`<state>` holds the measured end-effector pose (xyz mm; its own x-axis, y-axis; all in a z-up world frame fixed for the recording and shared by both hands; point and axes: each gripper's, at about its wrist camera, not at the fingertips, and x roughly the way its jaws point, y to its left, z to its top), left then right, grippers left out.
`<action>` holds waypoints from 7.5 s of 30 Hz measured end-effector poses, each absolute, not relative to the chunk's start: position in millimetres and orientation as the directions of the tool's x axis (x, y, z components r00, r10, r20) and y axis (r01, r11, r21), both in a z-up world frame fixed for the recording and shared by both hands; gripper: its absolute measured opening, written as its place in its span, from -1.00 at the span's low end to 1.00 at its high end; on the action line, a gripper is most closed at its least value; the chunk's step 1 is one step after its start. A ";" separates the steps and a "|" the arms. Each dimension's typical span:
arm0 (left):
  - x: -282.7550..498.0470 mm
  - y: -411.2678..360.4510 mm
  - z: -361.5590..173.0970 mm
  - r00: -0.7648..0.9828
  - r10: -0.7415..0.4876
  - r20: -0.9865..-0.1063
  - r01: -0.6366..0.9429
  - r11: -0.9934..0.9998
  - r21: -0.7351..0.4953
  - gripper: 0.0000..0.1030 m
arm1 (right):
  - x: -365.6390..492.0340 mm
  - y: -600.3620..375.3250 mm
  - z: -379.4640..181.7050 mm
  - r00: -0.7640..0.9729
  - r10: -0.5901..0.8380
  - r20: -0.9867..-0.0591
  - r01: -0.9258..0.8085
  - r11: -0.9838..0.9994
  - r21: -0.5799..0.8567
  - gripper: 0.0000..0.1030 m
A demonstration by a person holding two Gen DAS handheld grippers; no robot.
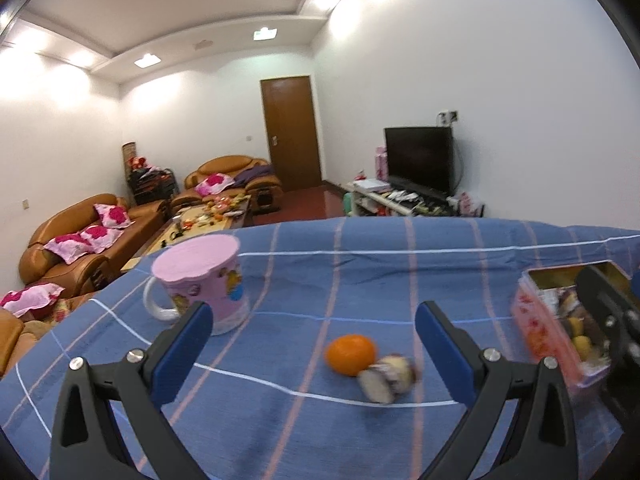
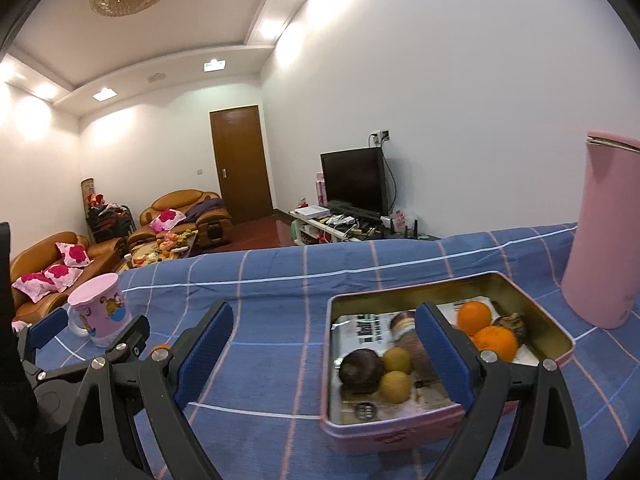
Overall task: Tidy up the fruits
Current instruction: 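Withdraw both tools from the tin toward the loose orange and cake roll, then grasp the orange with the left tool while the right grasps the cake roll, then lift the orange and cake roll and carry both over the tin box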
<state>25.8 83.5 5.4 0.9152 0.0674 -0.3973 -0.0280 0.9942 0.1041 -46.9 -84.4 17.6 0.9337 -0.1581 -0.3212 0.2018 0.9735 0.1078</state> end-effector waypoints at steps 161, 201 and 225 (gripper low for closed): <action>1.3 89.1 -5.5 0.869 0.103 -0.483 -0.091 0.995 0.049 -0.18 | -45.4 -39.3 8.3 0.929 -0.080 -0.362 0.075 0.997 -0.028 -0.23; -32.0 -37.0 1.2 0.865 -0.071 -0.496 0.114 0.992 0.056 -0.18 | -95.0 -158.8 13.0 0.920 -0.176 -0.350 0.163 0.984 -0.067 -0.23; -20.1 -130.7 -2.3 0.808 -0.221 -0.546 0.294 0.954 0.049 -0.18 | -90.9 -241.1 13.9 0.876 -0.320 -0.362 0.317 0.946 -0.070 -0.23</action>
